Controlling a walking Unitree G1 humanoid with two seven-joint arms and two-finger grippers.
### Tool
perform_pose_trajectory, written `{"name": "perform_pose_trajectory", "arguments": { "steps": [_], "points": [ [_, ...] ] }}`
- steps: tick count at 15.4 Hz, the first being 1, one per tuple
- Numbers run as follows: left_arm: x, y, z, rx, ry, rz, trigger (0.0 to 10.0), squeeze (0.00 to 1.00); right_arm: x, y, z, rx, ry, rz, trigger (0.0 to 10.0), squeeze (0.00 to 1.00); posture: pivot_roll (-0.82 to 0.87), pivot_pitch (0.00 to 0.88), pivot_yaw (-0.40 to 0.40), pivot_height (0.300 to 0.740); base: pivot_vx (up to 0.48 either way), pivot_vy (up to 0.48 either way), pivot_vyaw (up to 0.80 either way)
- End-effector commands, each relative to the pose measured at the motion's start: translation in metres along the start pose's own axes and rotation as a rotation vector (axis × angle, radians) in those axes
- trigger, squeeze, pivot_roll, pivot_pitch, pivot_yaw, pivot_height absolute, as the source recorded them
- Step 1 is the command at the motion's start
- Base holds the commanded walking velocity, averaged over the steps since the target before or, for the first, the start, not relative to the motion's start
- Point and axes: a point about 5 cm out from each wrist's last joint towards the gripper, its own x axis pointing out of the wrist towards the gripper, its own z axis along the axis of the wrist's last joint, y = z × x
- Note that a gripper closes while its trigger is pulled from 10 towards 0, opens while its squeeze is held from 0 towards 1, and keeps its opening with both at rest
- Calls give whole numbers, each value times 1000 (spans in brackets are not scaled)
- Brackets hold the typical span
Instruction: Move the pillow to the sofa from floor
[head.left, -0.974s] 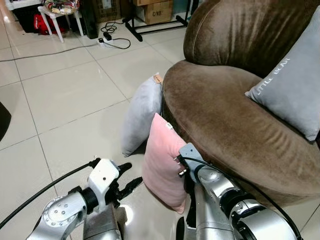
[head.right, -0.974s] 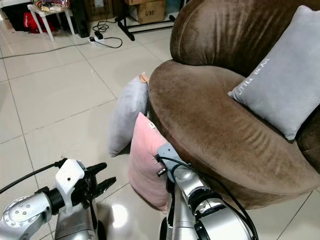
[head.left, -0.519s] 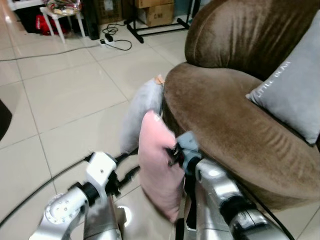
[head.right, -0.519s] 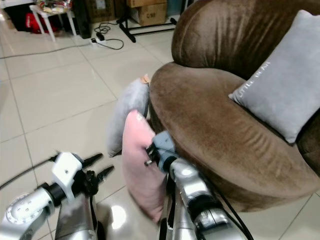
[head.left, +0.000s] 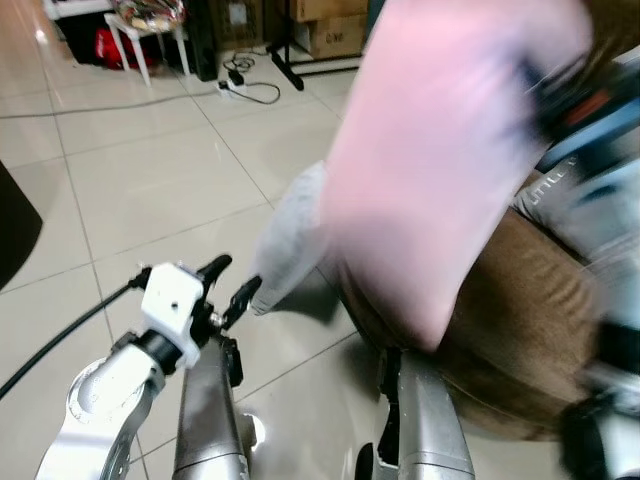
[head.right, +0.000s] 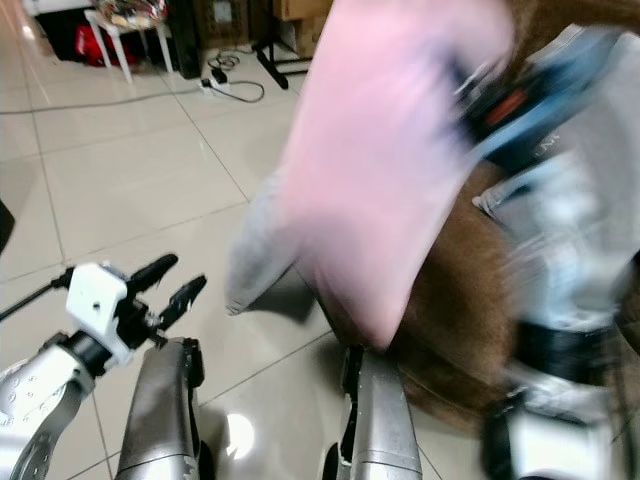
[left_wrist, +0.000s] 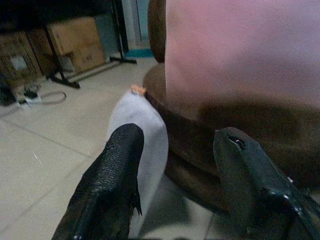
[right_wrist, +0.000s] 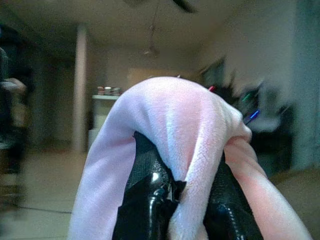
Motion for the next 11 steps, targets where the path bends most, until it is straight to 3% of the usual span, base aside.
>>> {"name": "perform_pose_trajectory", "arguments": {
  "steps": [1, 3, 5, 7, 11],
  "points": [
    [3, -3, 5, 4, -16, -5, 10000, 0, -5, -3, -9, -75, 107, -19, 10000, 0, 44, 0, -62, 457, 0, 0, 0],
    [4, -3, 7, 8, -24, 4, 10000, 0, -14, 14, -33, -155, 217, 60, 10000, 0, 44, 0, -63, 457, 0, 0, 0],
    [5, 3, 1, 33, 6, 91, 10000, 0, -38, 48, -103, -150, 504, -29, 10000, 0, 53, 0, -71, 462, 0, 0, 0],
    [6, 8, 1, 50, 9, 147, 10000, 0, -42, 55, -118, -111, 533, -118, 10000, 0, 56, 0, -73, 482, 0, 0, 0],
    [11, 11, 0, 62, 16, 198, 10000, 0, -43, 64, -125, -62, 538, -165, 10000, 0, 60, 0, -77, 522, 0, 0, 0]
  ]
}}
